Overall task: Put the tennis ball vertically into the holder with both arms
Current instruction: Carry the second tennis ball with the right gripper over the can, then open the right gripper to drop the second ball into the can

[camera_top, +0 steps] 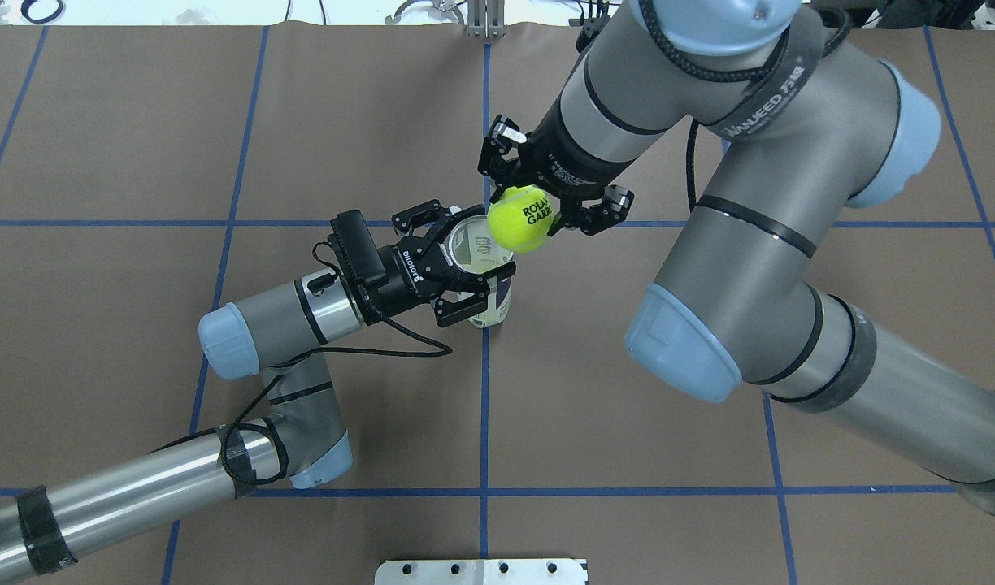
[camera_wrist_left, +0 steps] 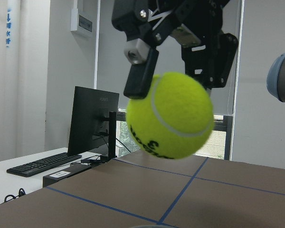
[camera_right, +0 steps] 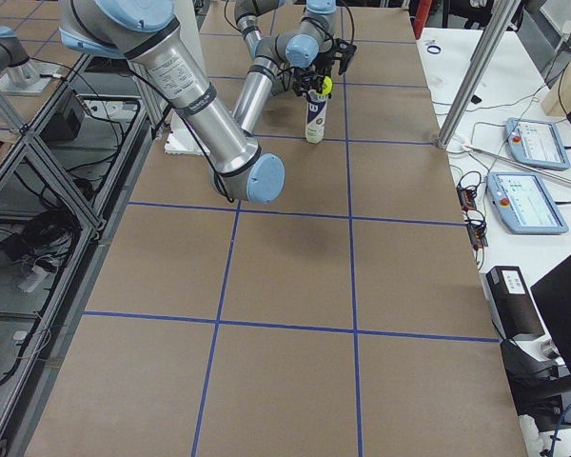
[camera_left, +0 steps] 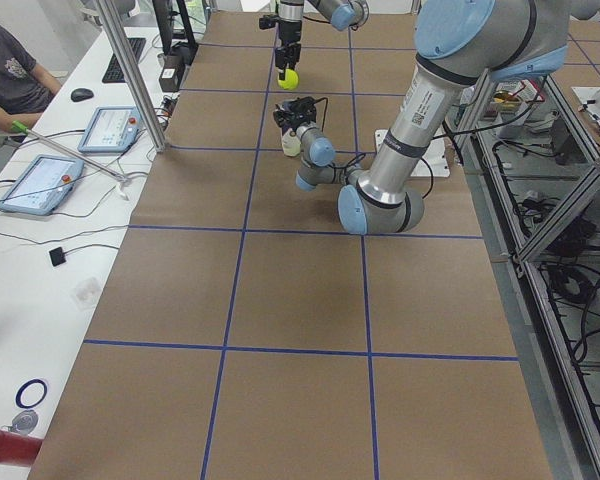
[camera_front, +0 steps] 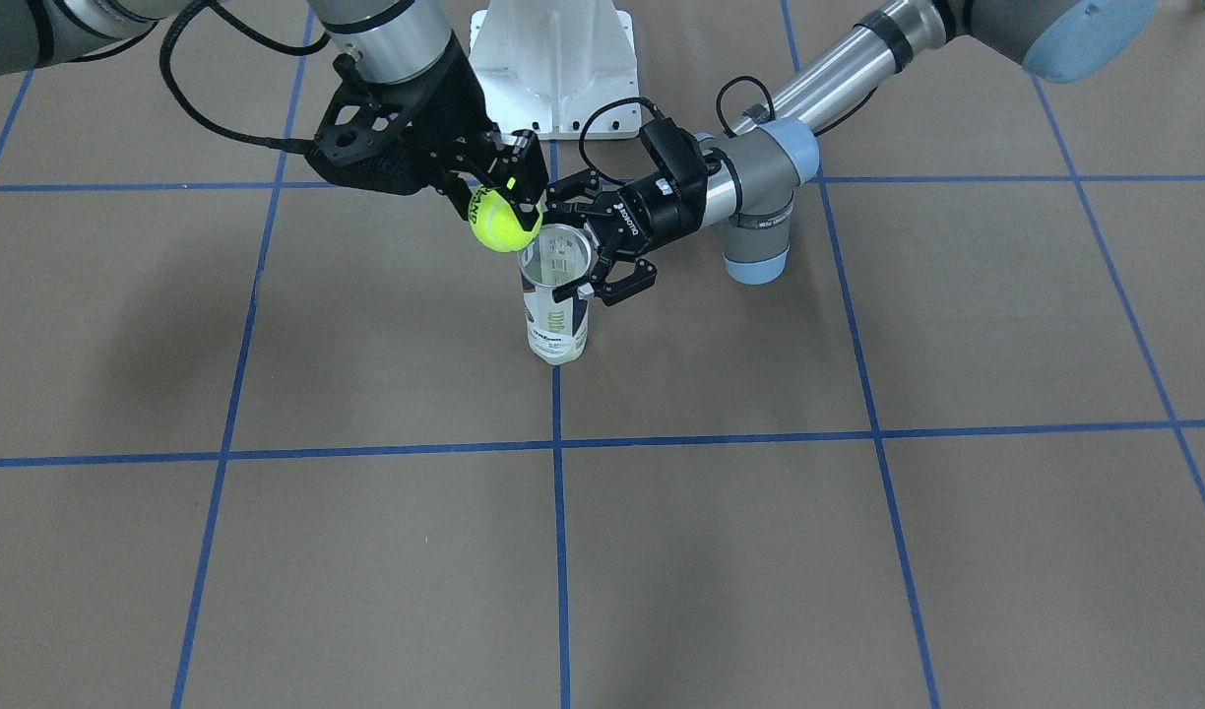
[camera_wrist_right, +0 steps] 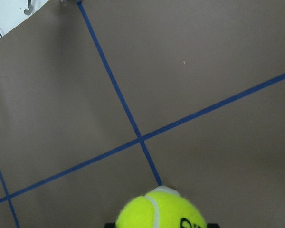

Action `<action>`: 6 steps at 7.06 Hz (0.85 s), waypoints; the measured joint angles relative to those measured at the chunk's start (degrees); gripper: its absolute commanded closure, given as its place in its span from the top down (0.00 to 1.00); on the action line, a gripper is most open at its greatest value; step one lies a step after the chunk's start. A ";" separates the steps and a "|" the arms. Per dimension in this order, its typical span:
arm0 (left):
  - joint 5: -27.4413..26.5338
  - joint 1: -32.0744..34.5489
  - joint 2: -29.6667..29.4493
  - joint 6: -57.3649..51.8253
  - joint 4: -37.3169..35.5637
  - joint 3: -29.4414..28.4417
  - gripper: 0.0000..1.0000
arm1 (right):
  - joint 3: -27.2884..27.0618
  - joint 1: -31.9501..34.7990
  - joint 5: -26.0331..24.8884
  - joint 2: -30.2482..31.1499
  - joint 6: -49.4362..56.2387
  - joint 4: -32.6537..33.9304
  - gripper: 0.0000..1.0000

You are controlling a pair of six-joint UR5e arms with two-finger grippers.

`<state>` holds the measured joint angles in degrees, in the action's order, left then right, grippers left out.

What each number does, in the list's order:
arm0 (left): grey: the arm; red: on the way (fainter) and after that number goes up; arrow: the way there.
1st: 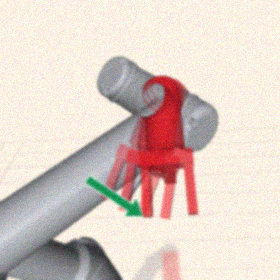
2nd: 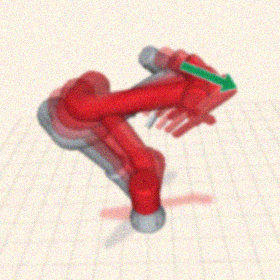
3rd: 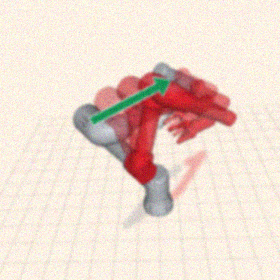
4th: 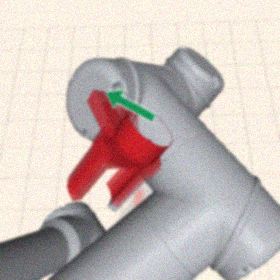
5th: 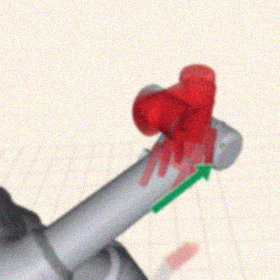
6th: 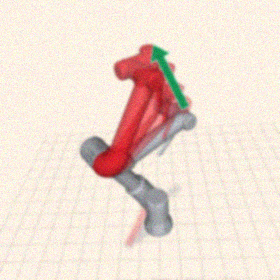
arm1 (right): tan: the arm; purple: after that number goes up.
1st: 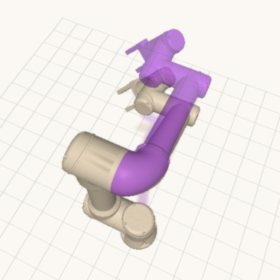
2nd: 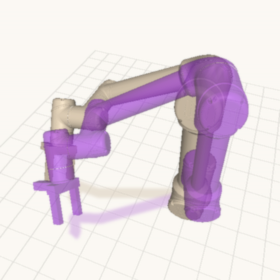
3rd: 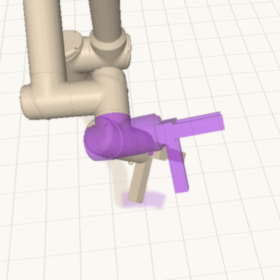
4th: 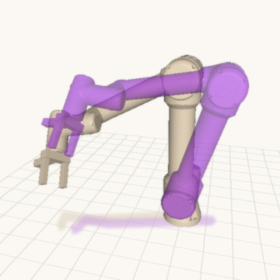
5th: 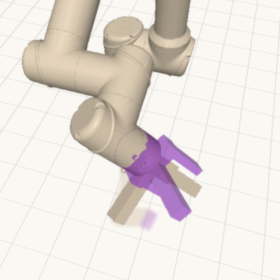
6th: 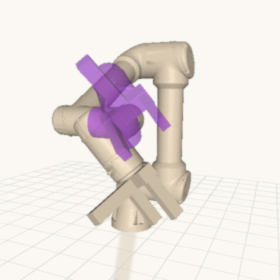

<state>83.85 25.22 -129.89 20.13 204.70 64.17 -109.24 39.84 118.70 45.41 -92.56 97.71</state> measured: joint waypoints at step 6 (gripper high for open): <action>0.00 0.00 0.08 0.00 0.00 -0.04 0.88 | 1.17 -2.56 -1.62 -1.16 -0.12 -0.45 0.00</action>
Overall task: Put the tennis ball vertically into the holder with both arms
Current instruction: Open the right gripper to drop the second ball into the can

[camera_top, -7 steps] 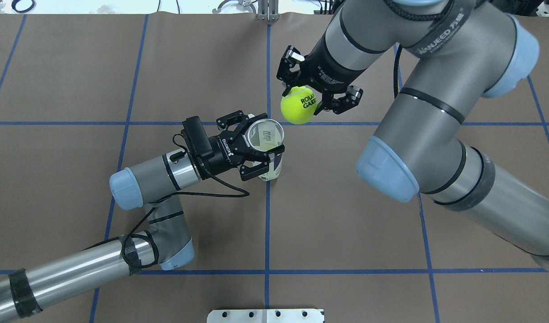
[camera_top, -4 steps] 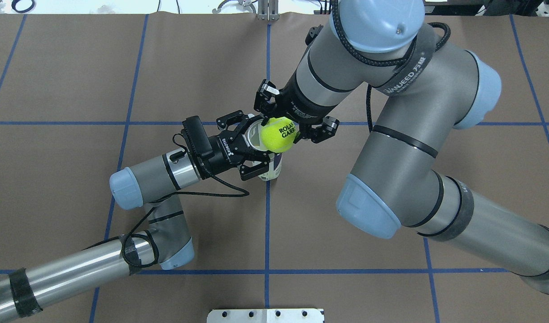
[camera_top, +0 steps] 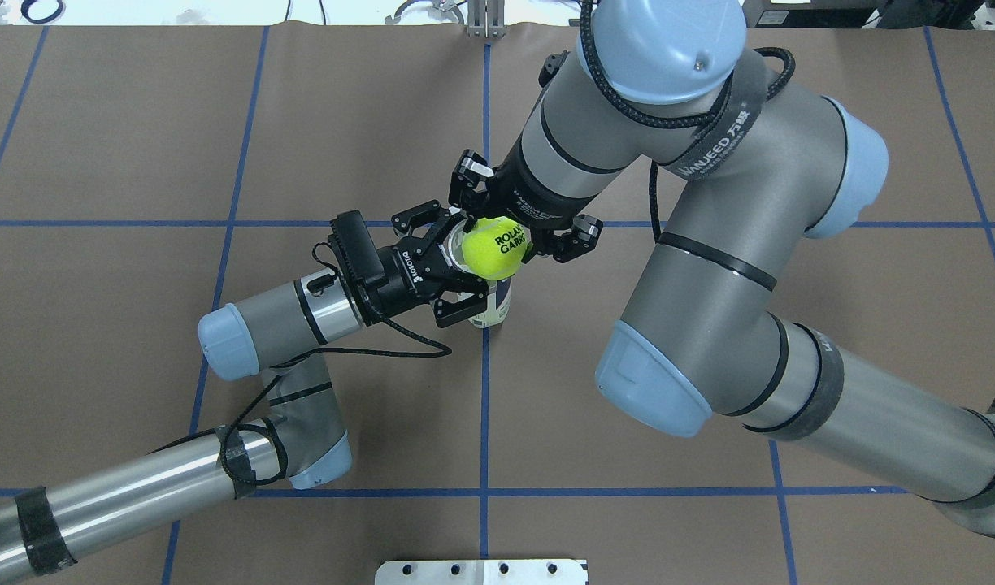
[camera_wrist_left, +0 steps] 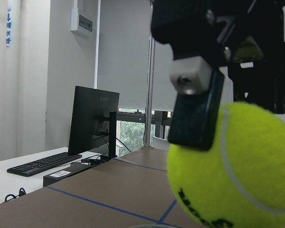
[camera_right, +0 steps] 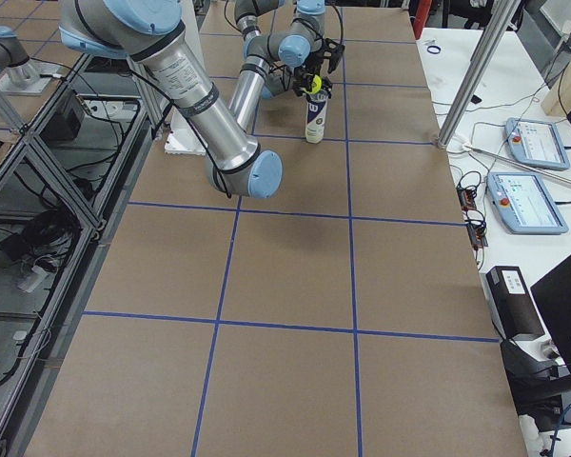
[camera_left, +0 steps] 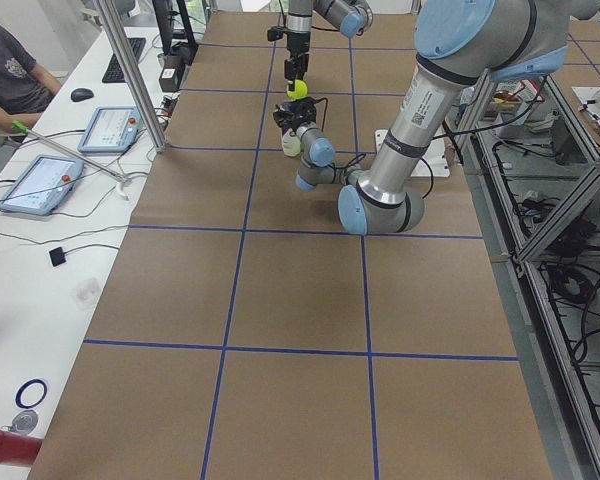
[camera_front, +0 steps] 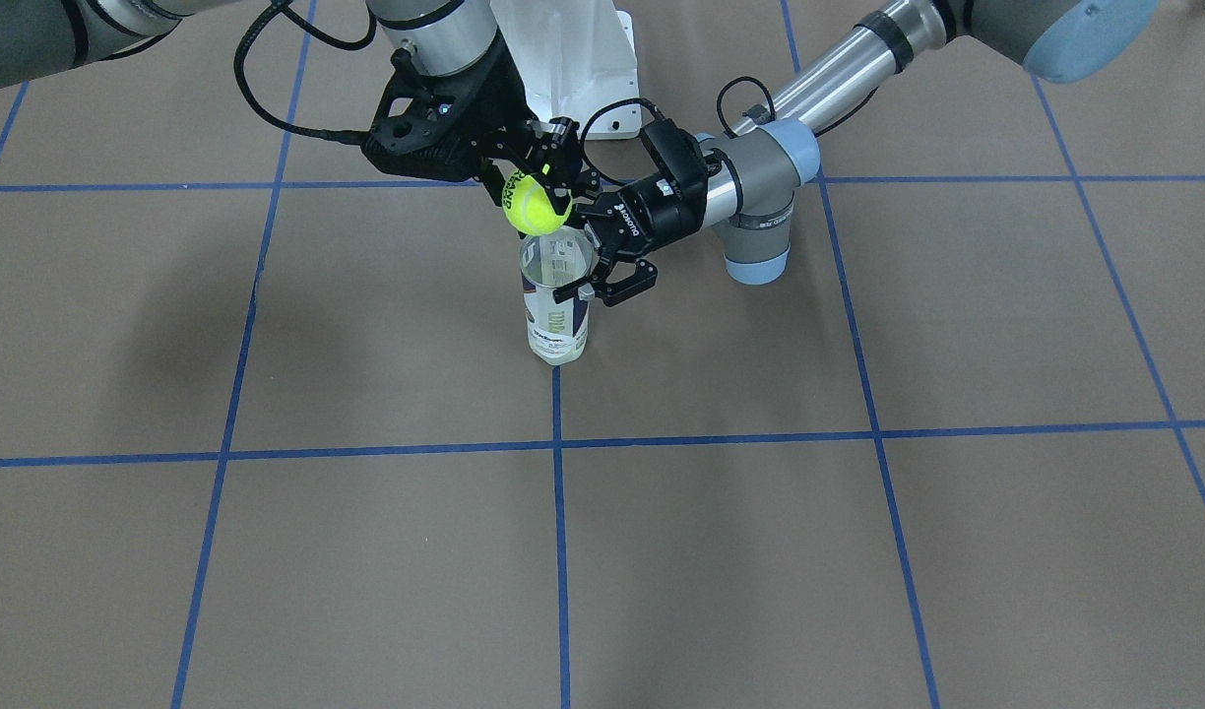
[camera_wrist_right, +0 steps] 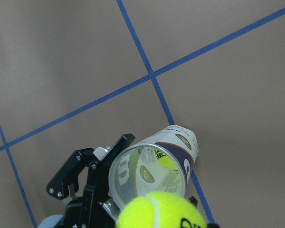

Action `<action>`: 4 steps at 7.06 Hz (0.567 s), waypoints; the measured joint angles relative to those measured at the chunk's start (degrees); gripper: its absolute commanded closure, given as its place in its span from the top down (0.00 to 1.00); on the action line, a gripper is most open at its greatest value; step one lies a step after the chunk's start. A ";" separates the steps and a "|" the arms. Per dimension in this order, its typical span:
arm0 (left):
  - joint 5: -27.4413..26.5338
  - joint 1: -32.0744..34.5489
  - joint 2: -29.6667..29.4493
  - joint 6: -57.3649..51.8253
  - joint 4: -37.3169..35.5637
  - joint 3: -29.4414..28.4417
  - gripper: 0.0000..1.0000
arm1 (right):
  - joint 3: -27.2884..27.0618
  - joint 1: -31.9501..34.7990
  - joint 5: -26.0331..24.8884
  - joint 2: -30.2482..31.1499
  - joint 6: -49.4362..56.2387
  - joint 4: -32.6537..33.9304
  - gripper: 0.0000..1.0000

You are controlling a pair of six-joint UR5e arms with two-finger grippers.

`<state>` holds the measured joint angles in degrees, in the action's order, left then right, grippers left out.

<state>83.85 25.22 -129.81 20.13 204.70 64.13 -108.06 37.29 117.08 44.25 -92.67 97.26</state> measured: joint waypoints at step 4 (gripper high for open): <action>0.00 0.00 0.00 0.00 0.00 -0.06 0.88 | 2.82 0.06 -1.92 0.16 -0.44 -5.12 0.99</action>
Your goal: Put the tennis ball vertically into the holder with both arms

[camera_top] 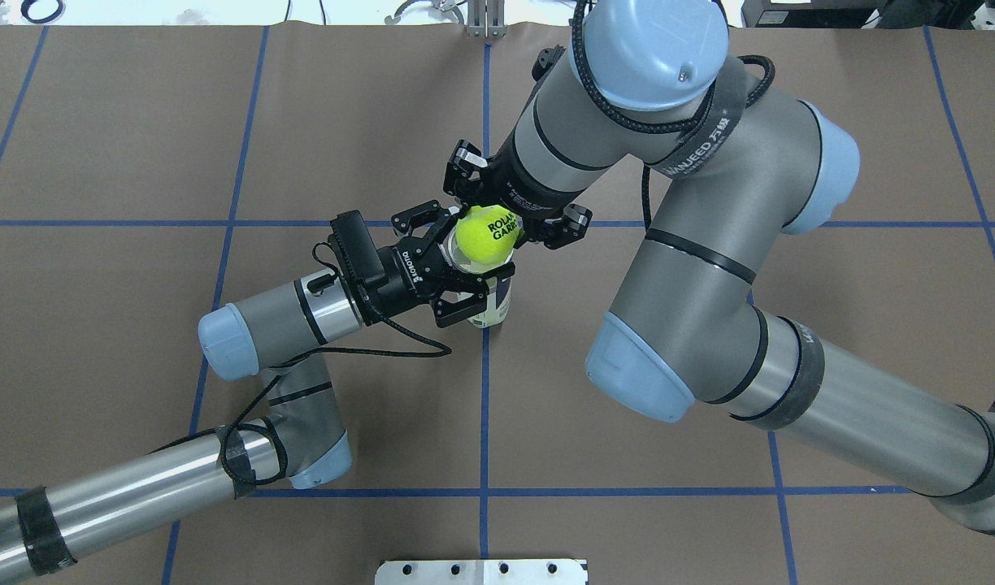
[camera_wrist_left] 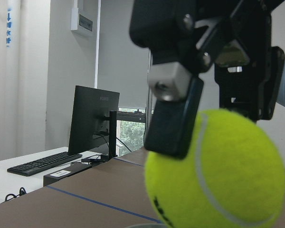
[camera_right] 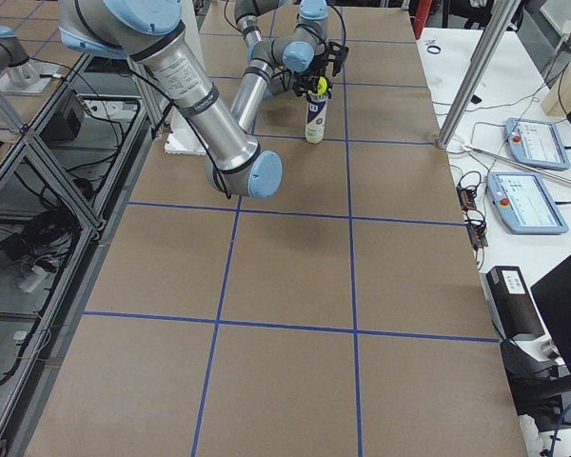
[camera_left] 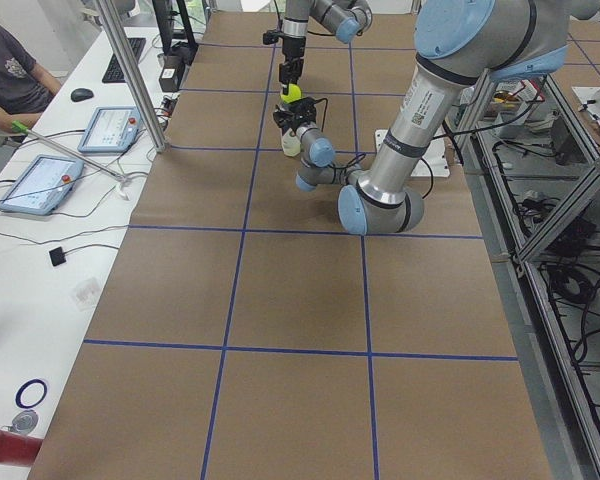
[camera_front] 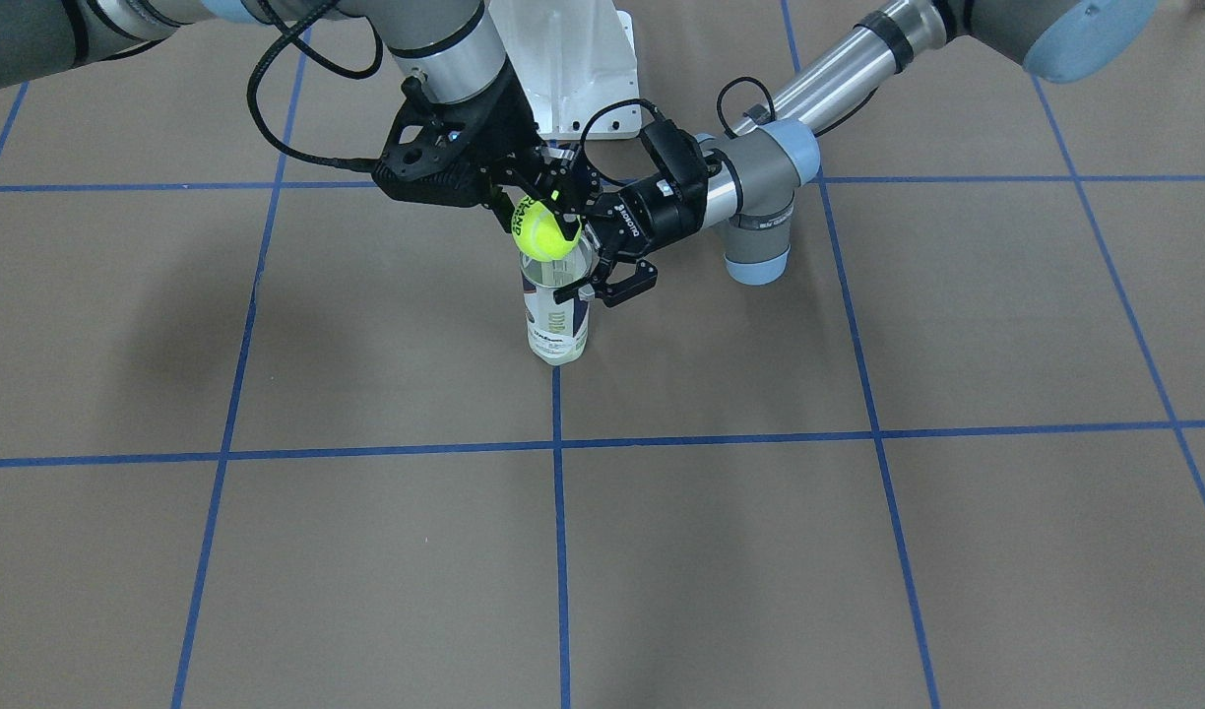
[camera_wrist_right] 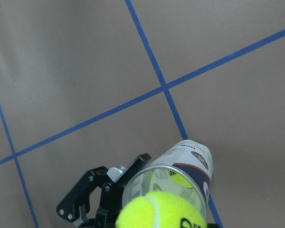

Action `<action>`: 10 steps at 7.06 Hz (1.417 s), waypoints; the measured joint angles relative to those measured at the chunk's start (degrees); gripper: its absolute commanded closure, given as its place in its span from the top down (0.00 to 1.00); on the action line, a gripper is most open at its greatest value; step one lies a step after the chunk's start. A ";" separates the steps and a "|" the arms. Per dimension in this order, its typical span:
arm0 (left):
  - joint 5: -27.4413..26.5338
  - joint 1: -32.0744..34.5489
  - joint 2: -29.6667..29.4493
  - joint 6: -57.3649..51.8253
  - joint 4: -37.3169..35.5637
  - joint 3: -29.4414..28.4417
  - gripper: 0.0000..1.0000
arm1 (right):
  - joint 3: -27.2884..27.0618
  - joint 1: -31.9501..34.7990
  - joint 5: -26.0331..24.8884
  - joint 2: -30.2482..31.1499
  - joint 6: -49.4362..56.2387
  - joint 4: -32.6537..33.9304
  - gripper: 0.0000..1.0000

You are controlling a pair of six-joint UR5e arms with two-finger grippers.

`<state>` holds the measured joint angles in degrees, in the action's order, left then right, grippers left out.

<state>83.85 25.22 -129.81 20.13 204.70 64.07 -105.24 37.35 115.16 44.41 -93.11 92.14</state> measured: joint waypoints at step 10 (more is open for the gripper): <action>-0.02 1.00 10.49 4.59 0.83 13.68 0.94 | -0.30 2.48 0.48 1.49 1.54 -0.43 1.00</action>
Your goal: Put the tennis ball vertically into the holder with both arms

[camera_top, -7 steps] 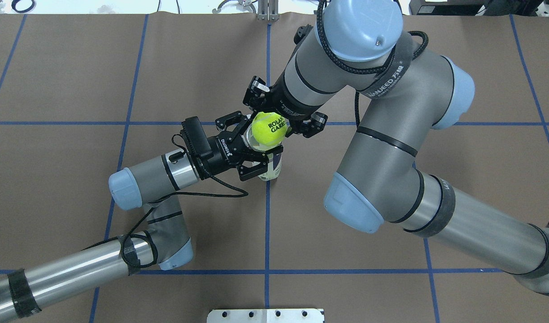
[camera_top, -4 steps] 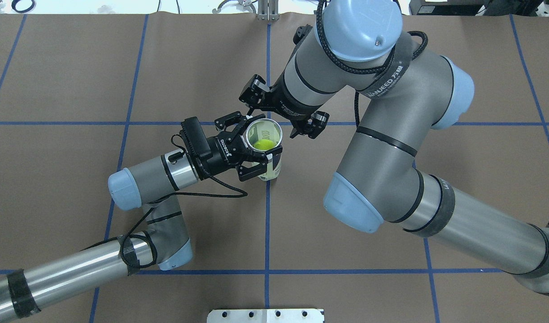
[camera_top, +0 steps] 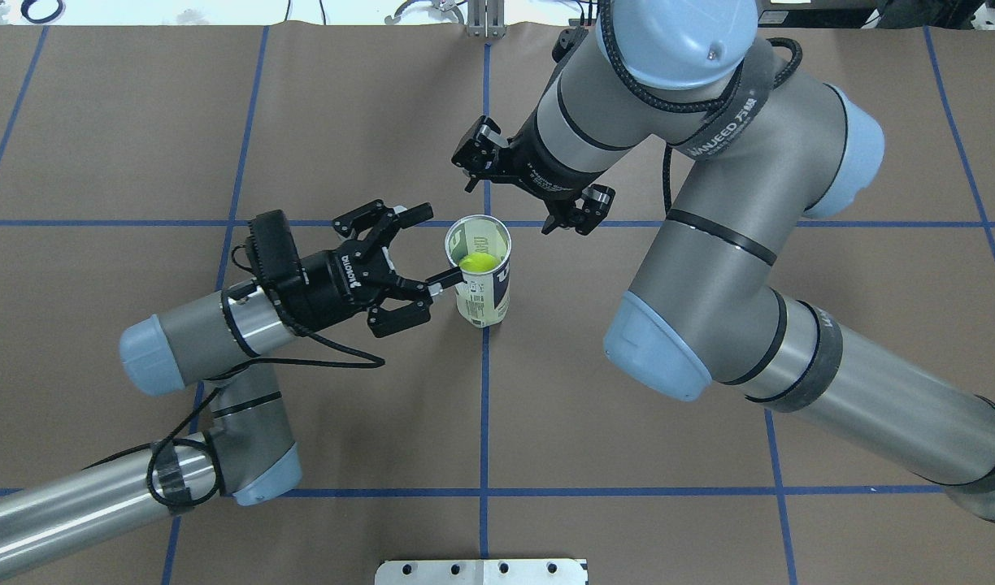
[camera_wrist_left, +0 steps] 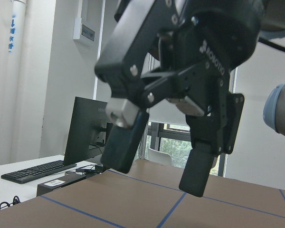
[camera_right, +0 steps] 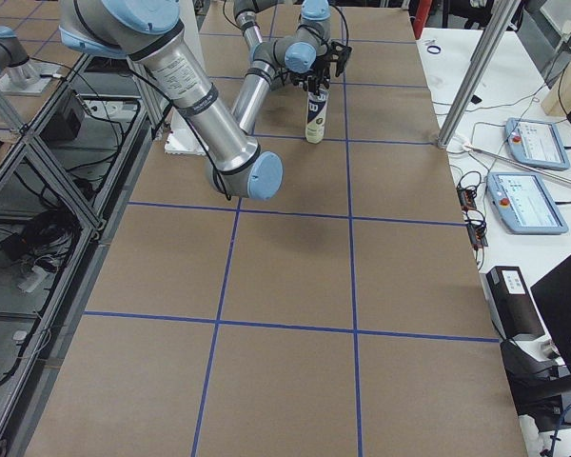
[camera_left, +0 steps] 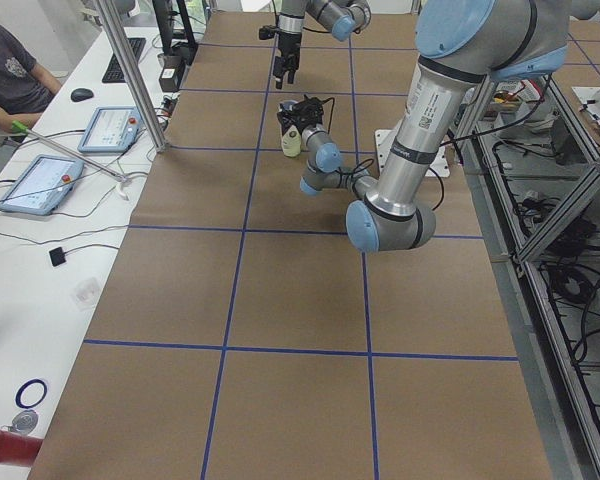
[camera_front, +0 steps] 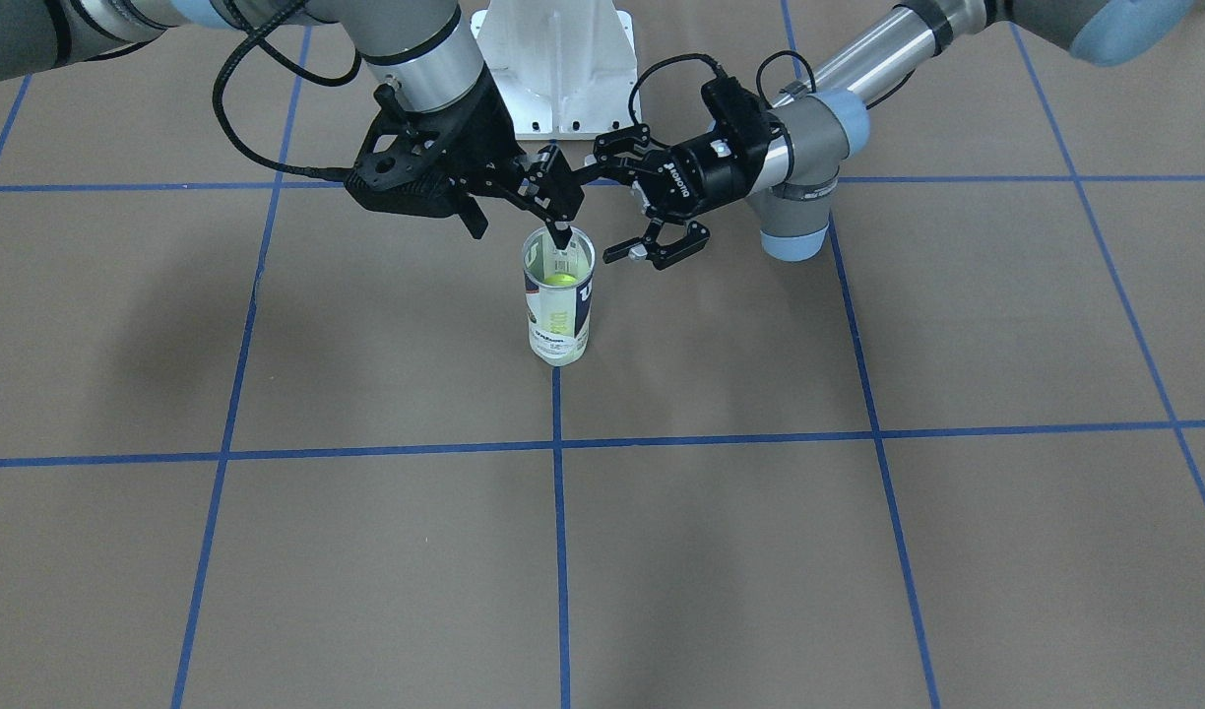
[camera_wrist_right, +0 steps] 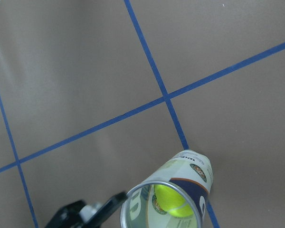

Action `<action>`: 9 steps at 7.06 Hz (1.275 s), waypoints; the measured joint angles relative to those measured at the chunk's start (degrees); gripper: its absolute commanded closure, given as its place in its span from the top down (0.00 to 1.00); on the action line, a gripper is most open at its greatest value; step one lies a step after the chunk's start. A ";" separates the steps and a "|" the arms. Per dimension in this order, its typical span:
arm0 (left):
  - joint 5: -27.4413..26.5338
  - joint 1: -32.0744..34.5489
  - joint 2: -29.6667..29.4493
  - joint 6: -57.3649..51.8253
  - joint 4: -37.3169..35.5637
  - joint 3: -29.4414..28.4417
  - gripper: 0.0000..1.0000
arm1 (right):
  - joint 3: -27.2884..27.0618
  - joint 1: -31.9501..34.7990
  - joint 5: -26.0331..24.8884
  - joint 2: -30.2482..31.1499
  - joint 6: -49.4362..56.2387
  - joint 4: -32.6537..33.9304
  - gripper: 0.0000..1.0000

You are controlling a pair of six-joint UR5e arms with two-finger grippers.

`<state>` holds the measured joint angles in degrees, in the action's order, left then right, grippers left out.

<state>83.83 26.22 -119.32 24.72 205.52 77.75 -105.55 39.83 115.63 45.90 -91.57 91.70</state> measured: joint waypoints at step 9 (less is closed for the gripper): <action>-0.67 25.77 7.07 9.82 -39.46 -2.85 0.98 | 6.97 19.13 2.98 19.31 39.70 -1.12 1.00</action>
<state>83.16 51.99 -112.25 34.54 166.07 74.90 -98.58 58.97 118.61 65.21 -51.87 90.58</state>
